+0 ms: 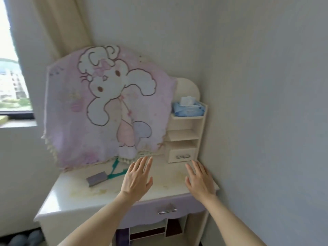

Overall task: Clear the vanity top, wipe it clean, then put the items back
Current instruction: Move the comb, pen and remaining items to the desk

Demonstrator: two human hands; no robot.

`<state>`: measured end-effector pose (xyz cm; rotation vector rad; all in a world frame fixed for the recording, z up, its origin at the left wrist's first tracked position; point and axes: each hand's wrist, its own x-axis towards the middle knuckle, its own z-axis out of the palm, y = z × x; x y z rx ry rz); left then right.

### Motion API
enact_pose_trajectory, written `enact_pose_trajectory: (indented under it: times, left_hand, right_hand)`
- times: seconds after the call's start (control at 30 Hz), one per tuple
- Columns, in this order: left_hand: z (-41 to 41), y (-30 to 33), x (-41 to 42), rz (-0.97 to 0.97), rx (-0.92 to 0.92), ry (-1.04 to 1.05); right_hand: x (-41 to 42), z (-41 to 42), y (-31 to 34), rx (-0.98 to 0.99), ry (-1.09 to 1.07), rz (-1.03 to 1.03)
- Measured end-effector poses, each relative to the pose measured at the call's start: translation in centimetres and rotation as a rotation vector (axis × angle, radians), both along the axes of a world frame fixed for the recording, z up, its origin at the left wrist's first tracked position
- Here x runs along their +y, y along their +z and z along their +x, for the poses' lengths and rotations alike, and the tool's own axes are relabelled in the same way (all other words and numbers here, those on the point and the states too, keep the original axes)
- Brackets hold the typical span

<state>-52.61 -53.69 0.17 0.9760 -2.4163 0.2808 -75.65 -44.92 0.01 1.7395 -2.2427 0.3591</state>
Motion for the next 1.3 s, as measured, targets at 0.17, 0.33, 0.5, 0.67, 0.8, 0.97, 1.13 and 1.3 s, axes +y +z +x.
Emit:
enact_pose_trajectory:
  times: [0.17, 0.33, 0.5, 0.67, 0.8, 0.97, 1.13, 1.3]
  left_hand:
    - [2.9, -2.6, -4.0, 0.115, -0.009, 0.193]
    - [5.5, -5.8, -7.9, 0.230, -0.002, 0.315]
    - [7.9, -9.7, -13.3, 0.337, -0.015, 0.407]
    - [10.9, -13.3, -19.8, 0.393, -0.062, 0.438]
    - [12.8, -16.2, -24.3, 0.446, -0.134, 0.468]
    - [13.6, -19.7, -27.8, 0.550, -0.235, 0.483]
    - [13.6, -21.8, -30.3, 0.596, -0.306, 0.488]
    - [13.1, -22.5, -32.8, 0.619, -0.346, 0.497]
  right_hand:
    - [-7.9, 1.8, -2.7, -0.003, 0.153, 0.087]
    - [-14.3, 4.5, -6.1, 0.011, 0.260, 0.124]
    - [-21.0, 6.4, -10.4, 0.009, 0.338, 0.149]
    - [-27.6, 8.3, -14.9, -0.027, 0.374, 0.339]
    - [-31.3, 10.4, -18.1, -0.046, 0.407, 0.475]
    - [-34.7, 12.3, -19.2, -0.104, 0.544, 0.625]
    - [-40.7, 13.9, -20.7, 0.095, 0.731, 0.643]
    - [-45.8, 15.7, -21.9, 0.301, 0.849, 0.655]
